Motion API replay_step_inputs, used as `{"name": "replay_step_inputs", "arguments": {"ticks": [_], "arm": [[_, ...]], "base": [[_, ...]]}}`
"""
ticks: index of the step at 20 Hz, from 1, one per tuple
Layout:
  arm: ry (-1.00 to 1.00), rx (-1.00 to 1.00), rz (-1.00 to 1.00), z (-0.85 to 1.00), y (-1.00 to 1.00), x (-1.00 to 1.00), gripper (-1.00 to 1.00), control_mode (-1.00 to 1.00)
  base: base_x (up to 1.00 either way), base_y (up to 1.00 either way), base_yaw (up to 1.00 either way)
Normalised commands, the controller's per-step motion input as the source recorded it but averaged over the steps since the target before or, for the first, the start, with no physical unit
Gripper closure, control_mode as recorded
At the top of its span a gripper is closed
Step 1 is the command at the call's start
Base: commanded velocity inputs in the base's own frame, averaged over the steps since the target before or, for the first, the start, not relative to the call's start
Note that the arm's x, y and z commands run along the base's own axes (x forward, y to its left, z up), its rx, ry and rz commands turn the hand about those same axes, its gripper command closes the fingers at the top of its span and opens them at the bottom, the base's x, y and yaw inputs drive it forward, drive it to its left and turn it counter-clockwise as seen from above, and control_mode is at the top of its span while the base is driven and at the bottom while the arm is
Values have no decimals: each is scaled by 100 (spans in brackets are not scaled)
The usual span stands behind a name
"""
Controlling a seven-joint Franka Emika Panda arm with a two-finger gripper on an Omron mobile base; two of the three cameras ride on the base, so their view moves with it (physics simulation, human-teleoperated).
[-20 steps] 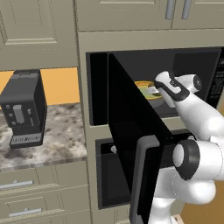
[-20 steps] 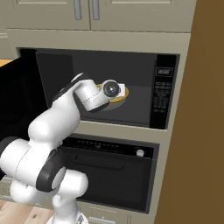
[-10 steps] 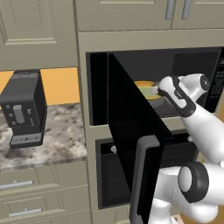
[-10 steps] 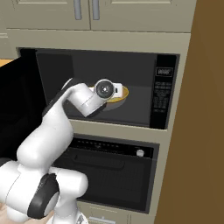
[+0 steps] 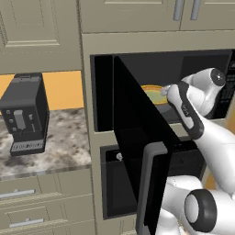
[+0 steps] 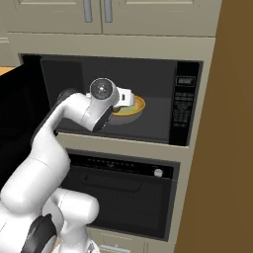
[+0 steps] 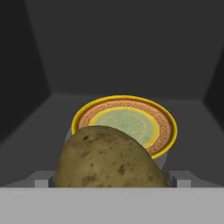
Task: Retrieve the reheated potato from the microwave, then place the potato, cheese, and condiment on the cutting board.
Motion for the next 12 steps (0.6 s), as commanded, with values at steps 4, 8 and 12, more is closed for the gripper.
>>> {"name": "replay_step_inputs", "arguments": {"ticks": [4, 8, 12], "arm": [[-2, 0, -8, 32, 0, -55, 100, -100], [-2, 0, -9, 18, 0, -53, 100, -100], [0, 3, -7, 16, 0, -48, 100, -100]], "base": [[0, 0, 0], [0, 0, 0], [0, 0, 0]]}}
